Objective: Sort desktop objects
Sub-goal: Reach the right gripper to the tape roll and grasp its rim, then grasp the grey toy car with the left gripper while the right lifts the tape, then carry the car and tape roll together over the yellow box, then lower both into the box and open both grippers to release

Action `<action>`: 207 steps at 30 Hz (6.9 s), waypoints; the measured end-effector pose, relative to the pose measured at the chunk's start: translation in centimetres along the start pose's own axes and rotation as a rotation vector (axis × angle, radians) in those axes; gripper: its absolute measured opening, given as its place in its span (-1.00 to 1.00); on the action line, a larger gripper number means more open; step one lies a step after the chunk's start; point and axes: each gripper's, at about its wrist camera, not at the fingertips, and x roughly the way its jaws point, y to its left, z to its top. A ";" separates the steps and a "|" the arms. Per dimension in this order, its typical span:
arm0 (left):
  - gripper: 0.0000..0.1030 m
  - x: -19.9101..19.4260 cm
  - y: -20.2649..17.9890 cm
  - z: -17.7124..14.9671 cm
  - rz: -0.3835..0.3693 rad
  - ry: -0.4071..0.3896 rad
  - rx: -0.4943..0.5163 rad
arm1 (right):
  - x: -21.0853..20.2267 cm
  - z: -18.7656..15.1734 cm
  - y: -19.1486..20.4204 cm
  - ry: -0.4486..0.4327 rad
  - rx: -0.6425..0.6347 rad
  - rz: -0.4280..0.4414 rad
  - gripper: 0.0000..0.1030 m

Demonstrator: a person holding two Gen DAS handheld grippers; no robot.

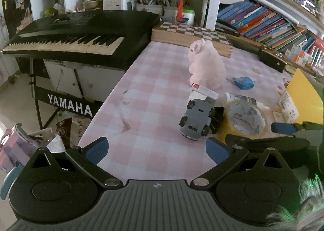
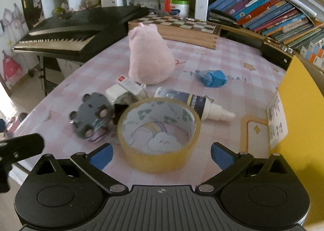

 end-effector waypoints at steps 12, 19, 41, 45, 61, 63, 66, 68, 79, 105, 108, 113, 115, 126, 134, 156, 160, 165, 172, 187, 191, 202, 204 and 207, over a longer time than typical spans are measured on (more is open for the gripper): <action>0.96 3.4 -2.2 1.4 -0.065 0.068 0.061 | 0.4 2.3 -1.8 -0.042 -0.017 0.105 0.79; 0.66 6.1 -3.9 2.6 -0.089 0.073 0.152 | -2.2 3.7 -3.5 -0.139 -0.005 0.074 0.79; -0.21 1.2 -2.3 4.2 -0.278 -0.013 0.127 | -6.8 1.9 -2.3 -0.152 0.066 0.052 0.79; -0.21 -1.7 -1.4 4.3 -0.319 -0.060 0.103 | -8.6 1.3 -1.7 -0.165 0.079 0.048 0.79; -0.21 -8.7 2.2 -0.3 -0.405 -0.100 0.065 | -14.0 -2.9 1.9 -0.170 0.136 0.032 0.79; -0.21 -9.2 2.5 -0.7 -0.423 -0.097 0.066 | -14.7 -3.4 2.1 -0.172 0.147 0.026 0.79; -0.21 -9.8 2.6 -1.3 -0.448 -0.094 0.073 | -15.7 -4.4 2.3 -0.174 0.172 0.015 0.79; -0.21 -10.2 2.4 -1.6 -0.464 -0.097 0.087 | -16.3 -5.0 2.4 -0.176 0.187 0.002 0.79; -0.21 -12.4 0.8 -3.8 -0.543 -0.082 0.174 | -19.2 -8.8 2.0 -0.182 0.275 -0.054 0.79; -0.21 -13.5 -6.5 -8.3 -0.789 0.061 0.408 | -24.2 -17.8 -1.2 -0.113 0.546 -0.247 0.79; -0.21 -13.5 -7.7 -8.5 -0.820 0.074 0.437 | -24.7 -18.5 -1.7 -0.111 0.577 -0.277 0.79; -0.21 -13.4 -9.1 -8.7 -0.858 0.089 0.472 | -25.2 -19.3 -2.4 -0.110 0.613 -0.313 0.79; -0.21 -13.3 -9.5 -8.6 -0.868 0.094 0.480 | -25.3 -19.4 -2.6 -0.109 0.622 -0.324 0.79; -0.22 -12.8 -11.3 -8.3 -0.897 0.102 0.495 | -25.4 -19.3 -4.0 -0.109 0.635 -0.344 0.79; -0.21 -12.5 -12.3 -7.9 -0.891 0.102 0.485 | -25.0 -18.9 -4.9 -0.103 0.630 -0.342 0.79; -0.22 -11.5 -16.7 -7.2 -0.860 0.105 0.458 | -23.9 -18.1 -10.0 -0.082 0.605 -0.298 0.79; -0.21 -11.4 -18.0 -6.9 -0.852 0.097 0.455 | -23.6 -17.9 -11.4 -0.081 0.593 -0.288 0.79; -0.21 -11.6 -20.0 -6.0 -0.850 0.048 0.459 | -23.4 -16.9 -13.5 -0.100 0.548 -0.272 0.79; -0.22 -11.8 -22.5 -3.3 -0.843 -0.014 0.407 | -23.2 -14.6 -16.9 -0.140 0.462 -0.221 0.79; -0.21 -10.6 -27.4 3.5 -0.741 -0.165 0.443 | -21.3 -6.4 -22.9 -0.264 0.094 -0.151 0.79; -0.21 -8.0 -29.2 4.6 -0.695 -0.139 0.477 | -18.9 -4.6 -24.0 -0.233 -0.018 -0.128 0.79; -0.21 -0.7 -34.0 6.3 -0.522 -0.109 0.598 | -10.8 -1.3 -25.8 -0.077 -0.283 -0.079 0.79; -0.21 0.4 -34.7 6.5 -0.507 -0.092 0.623 | -9.4 -0.8 -26.2 -0.046 -0.309 -0.081 0.79; -0.21 1.8 -35.7 6.7 -0.495 -0.071 0.656 | -7.6 -0.3 -26.6 0.001 -0.355 -0.076 0.79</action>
